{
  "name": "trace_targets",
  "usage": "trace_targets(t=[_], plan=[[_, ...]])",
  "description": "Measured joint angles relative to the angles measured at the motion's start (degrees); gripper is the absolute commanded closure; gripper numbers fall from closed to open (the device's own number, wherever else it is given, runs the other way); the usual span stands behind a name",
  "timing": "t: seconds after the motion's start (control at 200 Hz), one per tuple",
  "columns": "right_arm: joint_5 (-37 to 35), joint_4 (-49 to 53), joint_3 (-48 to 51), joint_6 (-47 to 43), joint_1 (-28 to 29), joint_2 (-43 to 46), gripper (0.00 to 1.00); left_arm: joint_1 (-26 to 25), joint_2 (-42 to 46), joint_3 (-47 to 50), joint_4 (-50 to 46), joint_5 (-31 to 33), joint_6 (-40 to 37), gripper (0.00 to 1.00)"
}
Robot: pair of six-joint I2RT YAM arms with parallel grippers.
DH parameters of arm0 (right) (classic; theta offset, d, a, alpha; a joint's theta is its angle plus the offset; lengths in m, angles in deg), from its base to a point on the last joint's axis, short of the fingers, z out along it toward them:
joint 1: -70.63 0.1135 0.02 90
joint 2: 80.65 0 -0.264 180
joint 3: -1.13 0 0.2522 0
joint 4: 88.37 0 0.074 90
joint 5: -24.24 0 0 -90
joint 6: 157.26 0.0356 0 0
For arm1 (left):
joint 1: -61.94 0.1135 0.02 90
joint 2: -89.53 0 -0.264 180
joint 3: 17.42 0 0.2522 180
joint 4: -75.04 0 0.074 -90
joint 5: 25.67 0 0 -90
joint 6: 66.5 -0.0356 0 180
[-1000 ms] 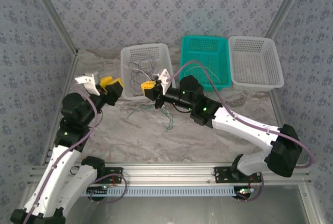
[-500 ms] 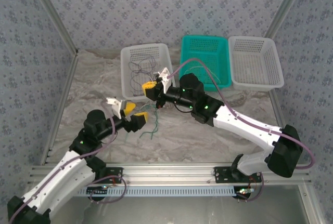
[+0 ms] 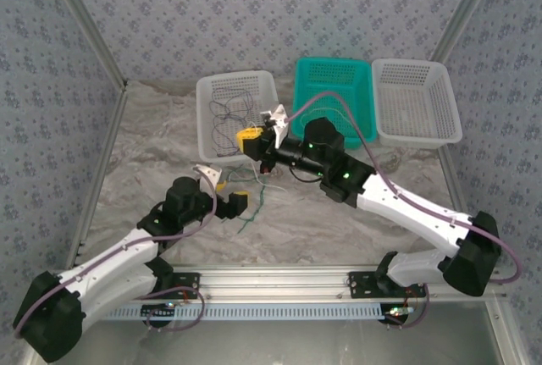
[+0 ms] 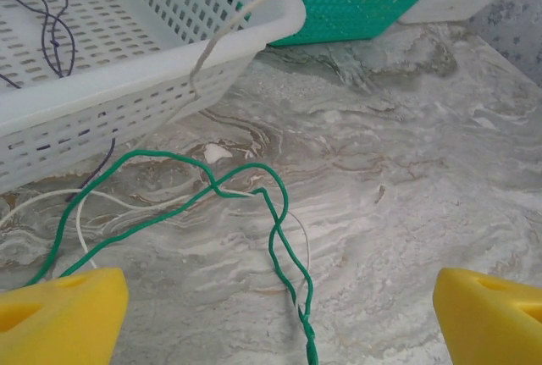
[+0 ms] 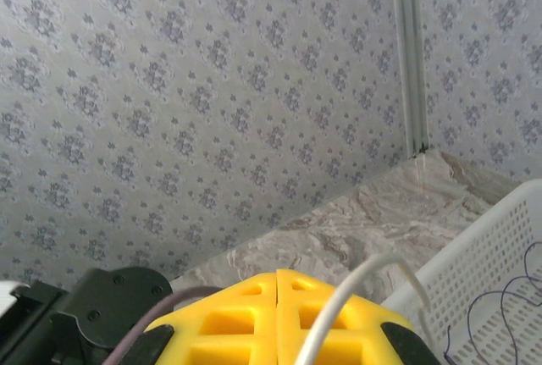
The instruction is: Untangle the cables
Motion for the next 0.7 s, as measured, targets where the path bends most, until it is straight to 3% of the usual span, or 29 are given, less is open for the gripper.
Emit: trace_targets(t=[0.25, 0.445, 0.705], plan=[[-4.37, 4.74, -5.95, -4.46, -5.18, 4.35, 1.0, 0.0, 11.93, 2.54, 2.21, -0.76, -0.24, 0.03], [-7.13, 5.33, -13.09, -5.6, -15.34, 5.51, 1.0, 0.0, 21.62, 2.54, 1.33, -1.51, -0.66, 0.01], [-7.91, 5.4, -21.33, -4.7, -29.64, -2.8, 1.0, 0.0, 23.1, 2.54, -0.72, -1.51, -0.57, 0.01]])
